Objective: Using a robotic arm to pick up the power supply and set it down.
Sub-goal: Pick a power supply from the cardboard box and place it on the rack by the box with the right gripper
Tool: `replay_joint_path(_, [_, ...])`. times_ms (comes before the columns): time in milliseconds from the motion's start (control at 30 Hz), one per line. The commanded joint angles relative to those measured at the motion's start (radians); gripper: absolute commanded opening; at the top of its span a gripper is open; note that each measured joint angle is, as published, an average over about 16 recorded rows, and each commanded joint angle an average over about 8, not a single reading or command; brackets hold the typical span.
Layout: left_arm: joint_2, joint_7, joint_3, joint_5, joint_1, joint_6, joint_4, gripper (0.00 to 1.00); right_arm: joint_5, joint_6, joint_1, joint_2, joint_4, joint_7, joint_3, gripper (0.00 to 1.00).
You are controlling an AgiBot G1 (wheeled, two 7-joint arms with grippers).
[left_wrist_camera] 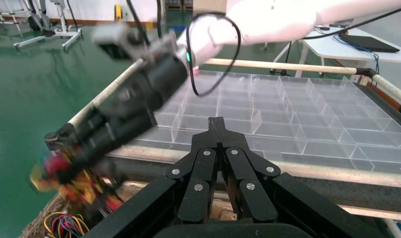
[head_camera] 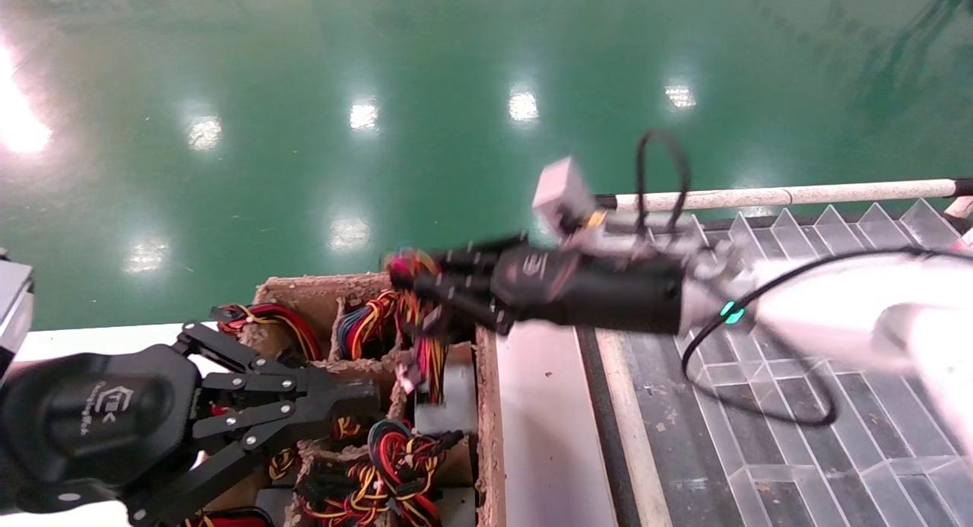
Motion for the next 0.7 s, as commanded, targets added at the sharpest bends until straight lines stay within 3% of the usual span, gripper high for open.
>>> replay_joint_path(33, [0.0, 0.0, 0.0, 0.0, 0.0, 0.0, 0.0, 0.0, 0.021, -0.009, 0.015, 0.011, 0.021, 0.018, 0.011, 0.0])
replay_joint_path(367, [0.0, 0.0, 0.0, 0.0, 0.0, 0.0, 0.0, 0.0, 0.087, 0.008, 0.119, 0.105, 0.193, 0.1, 0.018, 0.0])
replay_joint_path(700, [0.0, 0.0, 0.0, 0.0, 0.0, 0.0, 0.0, 0.0, 0.07, 0.032, 0.227, 0.187, 0.193, 0.075, 0.01, 0.0])
